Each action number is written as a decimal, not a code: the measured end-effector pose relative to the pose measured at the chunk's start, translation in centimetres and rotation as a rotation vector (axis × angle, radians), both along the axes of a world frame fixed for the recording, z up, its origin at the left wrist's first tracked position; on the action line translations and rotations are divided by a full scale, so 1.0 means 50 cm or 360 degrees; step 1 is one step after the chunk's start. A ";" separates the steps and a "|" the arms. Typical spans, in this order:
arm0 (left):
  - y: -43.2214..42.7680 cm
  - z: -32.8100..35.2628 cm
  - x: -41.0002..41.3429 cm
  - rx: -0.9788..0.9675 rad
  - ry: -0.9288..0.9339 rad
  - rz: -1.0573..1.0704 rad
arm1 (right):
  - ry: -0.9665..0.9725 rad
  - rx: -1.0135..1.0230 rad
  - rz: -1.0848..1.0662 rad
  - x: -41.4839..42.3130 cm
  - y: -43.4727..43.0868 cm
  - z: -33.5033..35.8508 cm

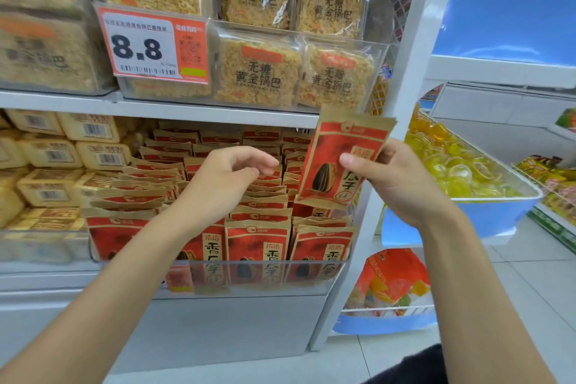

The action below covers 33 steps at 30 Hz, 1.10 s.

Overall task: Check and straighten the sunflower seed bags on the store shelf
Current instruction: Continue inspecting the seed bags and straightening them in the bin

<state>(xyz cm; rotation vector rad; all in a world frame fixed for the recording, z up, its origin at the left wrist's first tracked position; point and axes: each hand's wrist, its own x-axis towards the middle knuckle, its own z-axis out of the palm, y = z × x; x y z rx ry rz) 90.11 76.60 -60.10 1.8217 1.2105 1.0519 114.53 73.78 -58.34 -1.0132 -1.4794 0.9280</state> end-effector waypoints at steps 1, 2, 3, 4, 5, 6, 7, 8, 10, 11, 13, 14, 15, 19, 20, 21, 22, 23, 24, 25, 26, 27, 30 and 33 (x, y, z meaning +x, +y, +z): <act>-0.001 -0.004 0.001 0.0016 -0.0004 -0.0010 | -0.0061 -0.0074 0.0011 -0.005 0.001 -0.007; -0.003 -0.006 0.002 0.0032 -0.0006 -0.0023 | -0.0128 -0.0162 0.0026 -0.010 0.002 -0.014; -0.004 -0.008 0.002 0.0045 -0.0001 -0.0042 | -0.0213 -0.0251 0.0033 -0.016 0.001 -0.019; -0.005 -0.009 0.003 0.0056 0.0010 -0.0067 | -0.0327 -0.0307 0.0009 -0.019 0.000 -0.023; -0.005 -0.011 0.003 0.0068 0.0025 -0.0093 | -0.0445 -0.0301 -0.0061 -0.022 -0.001 -0.024; -0.006 -0.012 0.002 0.0083 0.0037 -0.0117 | -0.0550 -0.0233 -0.0155 -0.021 -0.001 -0.023; -0.007 -0.013 0.002 0.0098 0.0045 -0.0138 | -0.0630 -0.0134 -0.0241 -0.019 -0.001 -0.021; -0.008 -0.014 0.002 0.0110 0.0050 -0.0156 | -0.0697 -0.0034 -0.0300 -0.015 0.001 -0.019; -0.010 -0.014 0.003 0.0133 0.0073 -0.0192 | -0.0859 0.0058 -0.0372 -0.011 0.004 -0.020; -0.011 -0.014 0.004 0.0140 0.0104 -0.0214 | -0.0975 0.0050 -0.0396 -0.010 0.006 -0.024; -0.014 -0.015 0.007 0.0135 0.0211 -0.0268 | -0.1197 -0.0028 -0.0420 -0.014 0.009 -0.035; -0.016 -0.015 0.009 0.0125 0.0285 -0.0295 | -0.1266 -0.0079 -0.0429 -0.016 0.012 -0.040; -0.018 -0.017 0.012 0.0127 0.0380 -0.0310 | -0.1315 -0.0127 -0.0439 -0.019 0.014 -0.044; -0.017 -0.024 0.020 0.0264 0.0846 -0.0269 | -0.1438 -0.0280 -0.0452 -0.027 0.023 -0.044; -0.016 -0.024 0.020 0.0277 0.0897 -0.0273 | -0.1465 -0.0306 -0.0436 -0.029 0.025 -0.044; -0.016 -0.024 0.021 0.0280 0.0928 -0.0276 | -0.1492 -0.0324 -0.0424 -0.032 0.025 -0.043; -0.015 -0.024 0.020 0.0285 0.0955 -0.0271 | -0.1506 -0.0345 -0.0413 -0.035 0.026 -0.041; -0.015 -0.025 0.021 0.0299 0.0990 -0.0261 | -0.1508 -0.0369 -0.0394 -0.035 0.025 -0.039; -0.015 -0.026 0.021 0.0321 0.1035 -0.0250 | -0.1498 -0.0392 -0.0358 -0.034 0.024 -0.036; -0.015 -0.027 0.021 0.0344 0.1085 -0.0245 | -0.1465 -0.0407 -0.0311 -0.032 0.020 -0.032; -0.014 -0.028 0.022 0.0359 0.1125 -0.0249 | -0.1394 -0.0413 -0.0273 -0.029 0.015 -0.028; -0.013 -0.028 0.022 0.0363 0.1147 -0.0258 | -0.1268 -0.0400 -0.0271 -0.026 0.010 -0.023; -0.013 -0.028 0.021 0.0345 0.1137 -0.0269 | -0.1040 -0.0086 -0.0535 -0.018 0.020 -0.023; -0.013 -0.027 0.022 0.0347 0.1166 -0.0248 | -0.1458 0.0007 -0.0623 -0.023 0.048 -0.039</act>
